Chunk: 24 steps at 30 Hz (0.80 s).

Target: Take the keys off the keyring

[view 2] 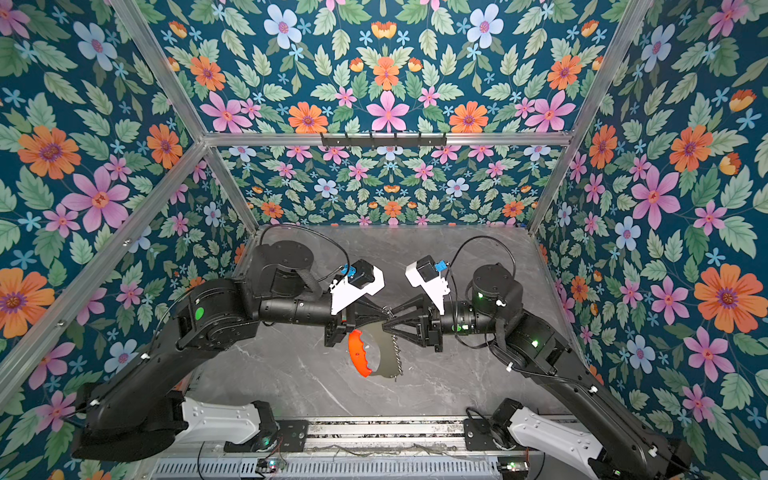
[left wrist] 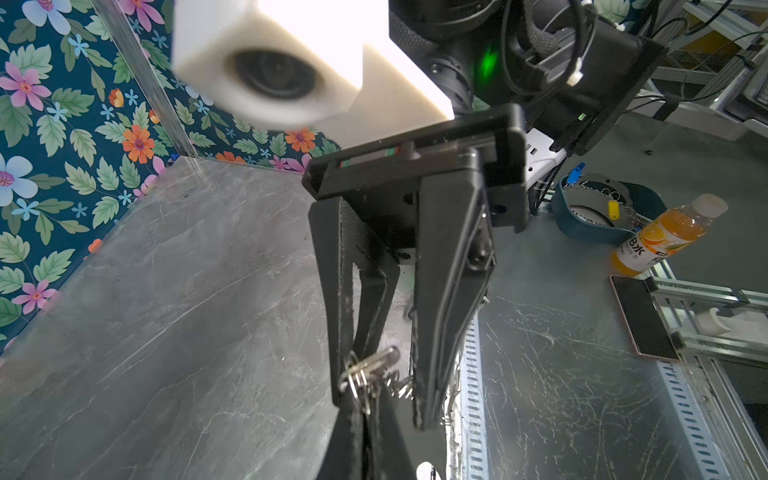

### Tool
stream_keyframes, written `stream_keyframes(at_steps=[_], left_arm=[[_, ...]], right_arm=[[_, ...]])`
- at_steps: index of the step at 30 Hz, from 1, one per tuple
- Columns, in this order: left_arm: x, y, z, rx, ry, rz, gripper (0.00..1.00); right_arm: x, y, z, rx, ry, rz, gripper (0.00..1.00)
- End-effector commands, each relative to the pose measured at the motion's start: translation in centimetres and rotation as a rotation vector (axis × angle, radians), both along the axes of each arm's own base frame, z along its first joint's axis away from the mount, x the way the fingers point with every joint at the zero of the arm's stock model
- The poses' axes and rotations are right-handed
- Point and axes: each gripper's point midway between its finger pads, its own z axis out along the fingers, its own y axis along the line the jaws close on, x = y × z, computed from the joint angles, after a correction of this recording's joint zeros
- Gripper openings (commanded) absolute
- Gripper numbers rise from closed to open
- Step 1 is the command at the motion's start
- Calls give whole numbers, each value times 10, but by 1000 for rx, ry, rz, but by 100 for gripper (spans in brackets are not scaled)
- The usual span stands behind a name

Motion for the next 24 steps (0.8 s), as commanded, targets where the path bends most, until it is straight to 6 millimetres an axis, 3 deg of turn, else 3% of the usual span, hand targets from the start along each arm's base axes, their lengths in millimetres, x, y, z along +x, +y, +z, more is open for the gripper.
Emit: stream_keyframes(at_steps=[1,20,24], left_arm=[[1,-2,11,-40,-15,0,0],[-1,-4,9,-26,0,-10,0],[-2,-5,7,-18,10,-17,2]], right_arm=[[-2,1,3,9,-14,12,32],[-2,-1,5,10,-23,9,1],[-2,-2,7,17,-32,0,0]])
